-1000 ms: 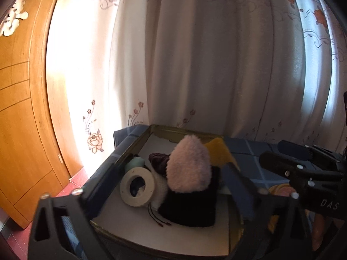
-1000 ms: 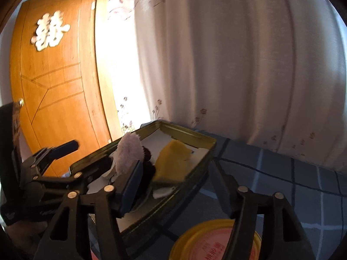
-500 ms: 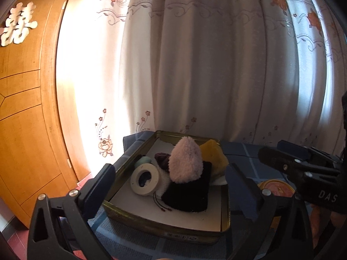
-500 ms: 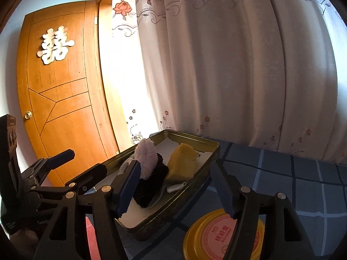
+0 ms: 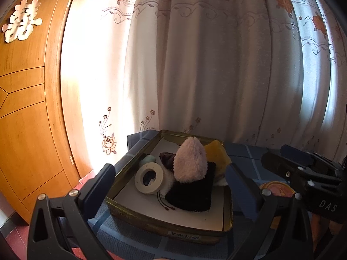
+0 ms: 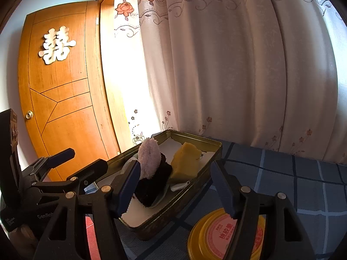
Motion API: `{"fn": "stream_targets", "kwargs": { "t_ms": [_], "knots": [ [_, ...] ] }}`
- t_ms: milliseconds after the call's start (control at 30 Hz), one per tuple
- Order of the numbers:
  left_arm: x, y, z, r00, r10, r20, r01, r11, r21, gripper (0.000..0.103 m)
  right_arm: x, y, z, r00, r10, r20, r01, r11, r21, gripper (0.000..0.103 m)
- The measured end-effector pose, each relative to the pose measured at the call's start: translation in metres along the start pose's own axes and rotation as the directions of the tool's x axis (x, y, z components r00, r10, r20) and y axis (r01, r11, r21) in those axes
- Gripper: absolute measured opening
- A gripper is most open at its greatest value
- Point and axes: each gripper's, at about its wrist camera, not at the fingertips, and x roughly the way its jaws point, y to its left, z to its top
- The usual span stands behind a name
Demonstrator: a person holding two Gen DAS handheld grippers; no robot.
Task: Organize soft objects
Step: 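Open both grippers and withdraw them from the gold tin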
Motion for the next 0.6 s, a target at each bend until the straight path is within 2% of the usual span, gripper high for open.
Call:
{"fn": "stream_targets", "kwargs": {
  "t_ms": [600],
  "knots": [
    [-0.0038, 0.0031, 0.0025, 1.0, 0.001, 0.002, -0.001, 1.0, -0.015, 0.103, 0.0, 0.005, -0.0012, 1.0, 0.005, 0.0, -0.005, 1.0, -0.004, 0.069]
  ]
}}
